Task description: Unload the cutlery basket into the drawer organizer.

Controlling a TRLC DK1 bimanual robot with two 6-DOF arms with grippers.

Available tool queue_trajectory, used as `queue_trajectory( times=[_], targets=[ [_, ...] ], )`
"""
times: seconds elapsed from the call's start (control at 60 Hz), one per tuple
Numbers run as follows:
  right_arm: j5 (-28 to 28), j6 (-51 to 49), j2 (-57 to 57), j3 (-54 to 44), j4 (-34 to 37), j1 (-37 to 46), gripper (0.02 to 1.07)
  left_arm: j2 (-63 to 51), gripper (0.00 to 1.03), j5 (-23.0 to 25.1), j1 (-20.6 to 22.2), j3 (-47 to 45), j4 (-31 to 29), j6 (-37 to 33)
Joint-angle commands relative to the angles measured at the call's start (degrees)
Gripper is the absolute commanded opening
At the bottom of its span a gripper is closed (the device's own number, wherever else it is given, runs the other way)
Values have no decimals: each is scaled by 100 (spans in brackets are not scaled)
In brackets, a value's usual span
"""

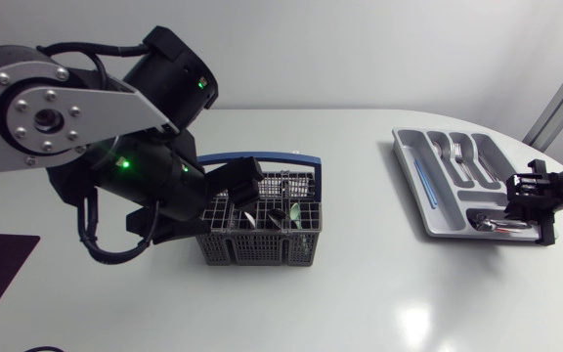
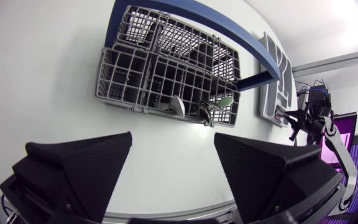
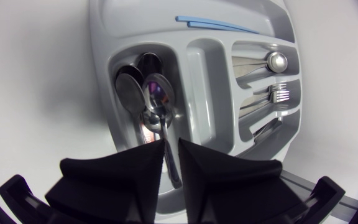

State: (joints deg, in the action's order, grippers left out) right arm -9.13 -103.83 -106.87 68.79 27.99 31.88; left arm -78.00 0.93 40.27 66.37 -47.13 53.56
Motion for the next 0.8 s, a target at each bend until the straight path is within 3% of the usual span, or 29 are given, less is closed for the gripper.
queue_trajectory(
  times=[0.0, 0.1, 0.15, 0.517, 0.783],
  targets=[
    [34, -190, -71, -33, -65, 47, 59, -119, 92, -67, 60, 60, -77, 111],
    [16, -102, 105, -77, -83, 29, 91, -137, 92, -75, 86, 60, -77, 128],
    [-37, 56, 237, -77, -57, -6, 101, -146, 92, -84, 95, 60, -77, 137],
    [-1030, 1990, 1239, 11, 1262, -577, 102, -374, 92, -110, 174, 201, -226, 392],
    [-1566, 3484, 2241, -332, 1552, -1237, 102, -550, 92, -110, 200, 447, -507, 700]
  ],
)
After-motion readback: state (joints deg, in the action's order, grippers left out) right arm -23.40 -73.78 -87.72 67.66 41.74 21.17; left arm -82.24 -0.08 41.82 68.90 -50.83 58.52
